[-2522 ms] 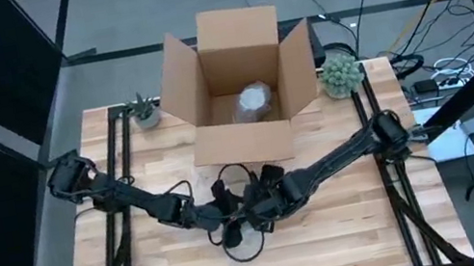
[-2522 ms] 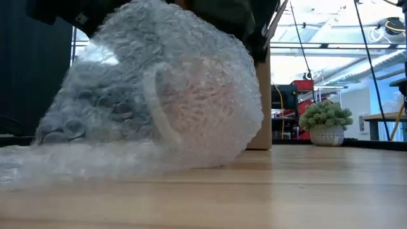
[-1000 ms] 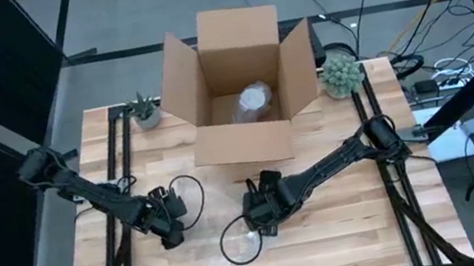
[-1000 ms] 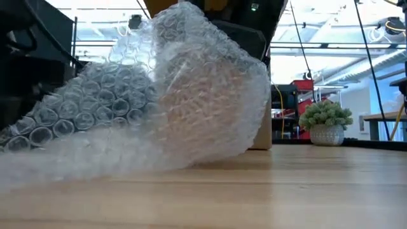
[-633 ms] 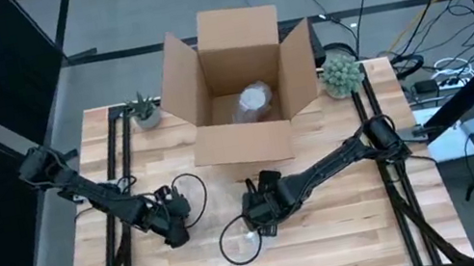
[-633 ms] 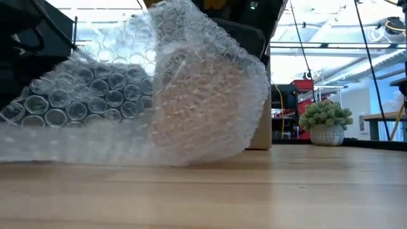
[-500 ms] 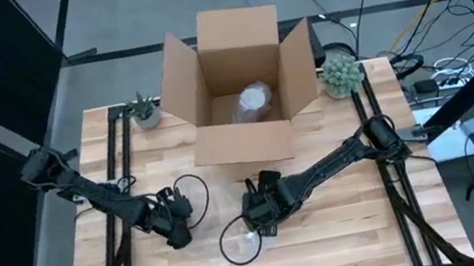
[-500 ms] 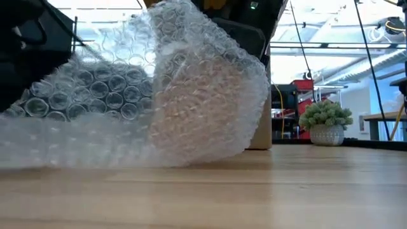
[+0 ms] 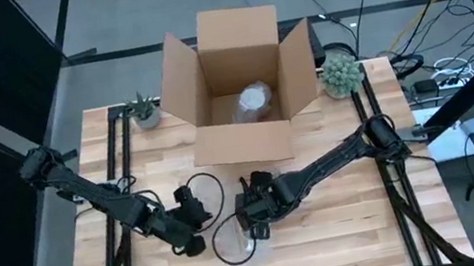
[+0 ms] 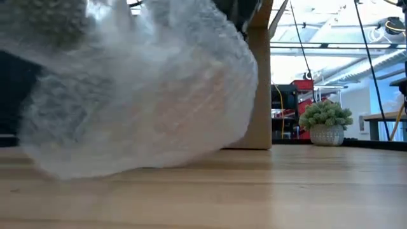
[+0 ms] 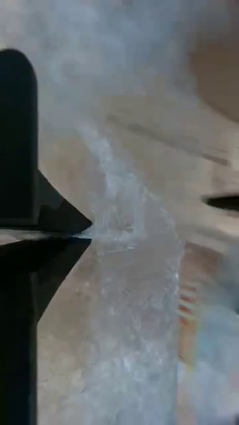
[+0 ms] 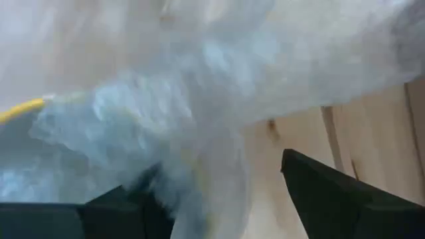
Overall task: Wrap mug
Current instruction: Wrap the orange cup with the bubble wrap
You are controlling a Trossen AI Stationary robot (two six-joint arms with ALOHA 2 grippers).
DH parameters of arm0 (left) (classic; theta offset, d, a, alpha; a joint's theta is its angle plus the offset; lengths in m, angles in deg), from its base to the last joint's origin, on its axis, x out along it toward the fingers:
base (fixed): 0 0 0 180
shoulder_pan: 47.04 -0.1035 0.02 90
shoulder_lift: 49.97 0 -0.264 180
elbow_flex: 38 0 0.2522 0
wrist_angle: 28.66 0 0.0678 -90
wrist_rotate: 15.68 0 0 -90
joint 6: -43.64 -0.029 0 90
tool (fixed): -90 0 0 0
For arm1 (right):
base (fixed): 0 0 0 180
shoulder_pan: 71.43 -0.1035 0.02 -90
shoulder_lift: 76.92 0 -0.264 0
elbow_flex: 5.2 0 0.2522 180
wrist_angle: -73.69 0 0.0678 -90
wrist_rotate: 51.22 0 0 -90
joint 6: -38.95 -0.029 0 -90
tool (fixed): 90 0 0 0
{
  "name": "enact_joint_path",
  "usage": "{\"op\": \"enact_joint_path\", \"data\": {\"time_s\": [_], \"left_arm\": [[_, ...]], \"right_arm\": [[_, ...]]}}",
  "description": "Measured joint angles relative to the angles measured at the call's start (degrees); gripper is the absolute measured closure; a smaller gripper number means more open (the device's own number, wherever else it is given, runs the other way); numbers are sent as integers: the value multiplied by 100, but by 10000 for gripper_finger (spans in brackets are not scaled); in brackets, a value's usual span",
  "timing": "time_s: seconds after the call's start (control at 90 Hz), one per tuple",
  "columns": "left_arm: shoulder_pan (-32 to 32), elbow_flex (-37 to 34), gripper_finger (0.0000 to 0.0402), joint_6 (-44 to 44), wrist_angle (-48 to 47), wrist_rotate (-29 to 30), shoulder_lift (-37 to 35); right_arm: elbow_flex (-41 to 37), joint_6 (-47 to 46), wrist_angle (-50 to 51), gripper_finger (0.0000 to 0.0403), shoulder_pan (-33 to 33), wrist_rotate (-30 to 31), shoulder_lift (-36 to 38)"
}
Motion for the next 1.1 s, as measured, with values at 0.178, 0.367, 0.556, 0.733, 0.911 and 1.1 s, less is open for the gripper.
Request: {"op": "enact_joint_path", "data": {"time_s": [0.178, 0.367, 0.556, 0.733, 0.911, 1.1], "left_arm": [[17, 0, 401, 8, 101, 6, 0], [225, 179, 401, 52, -28, 4, -177], [417, 438, 401, 20, 239, 2, -309], [197, 448, 401, -420, 948, 24, 186], [-96, 452, 401, -450, 1514, 19, 965], [-211, 466, 401, -175, 1479, -3, 1506]], "right_arm": [[0, -5, -420, 165, 202, -6, -130], [0, 0, -534, 165, 301, -3, -113], [0, 0, -618, 165, 332, 13, -106], [0, 20, -927, 165, 341, 36, -106], [-2, 46, -926, 165, 343, 34, -104], [-13, 372, -727, 165, 341, -186, 39]]}}
